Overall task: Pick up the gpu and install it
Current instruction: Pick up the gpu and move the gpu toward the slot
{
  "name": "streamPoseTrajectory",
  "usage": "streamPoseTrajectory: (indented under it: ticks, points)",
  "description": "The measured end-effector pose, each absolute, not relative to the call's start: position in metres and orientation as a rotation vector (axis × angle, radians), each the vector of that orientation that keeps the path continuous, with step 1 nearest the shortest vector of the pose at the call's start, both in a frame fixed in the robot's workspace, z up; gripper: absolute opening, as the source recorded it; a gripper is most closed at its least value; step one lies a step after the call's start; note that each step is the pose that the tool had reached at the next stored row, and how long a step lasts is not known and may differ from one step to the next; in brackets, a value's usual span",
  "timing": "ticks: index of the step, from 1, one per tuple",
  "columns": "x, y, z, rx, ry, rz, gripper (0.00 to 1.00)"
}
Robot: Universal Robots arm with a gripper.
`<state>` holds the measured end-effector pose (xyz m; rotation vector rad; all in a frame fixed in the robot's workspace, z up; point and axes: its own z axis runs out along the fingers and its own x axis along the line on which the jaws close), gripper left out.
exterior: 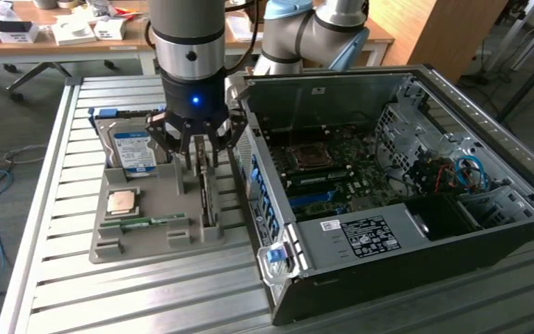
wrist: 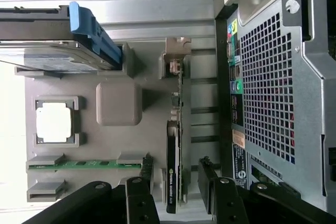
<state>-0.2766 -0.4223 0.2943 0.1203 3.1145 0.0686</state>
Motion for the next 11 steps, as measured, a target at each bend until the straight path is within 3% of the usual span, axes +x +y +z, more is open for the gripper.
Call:
streamPoseTrajectory:
  ticks: [11]
  points:
    - [-0.2760,-0.4323,0.2927,0.120,3.114,0.069,0.47]
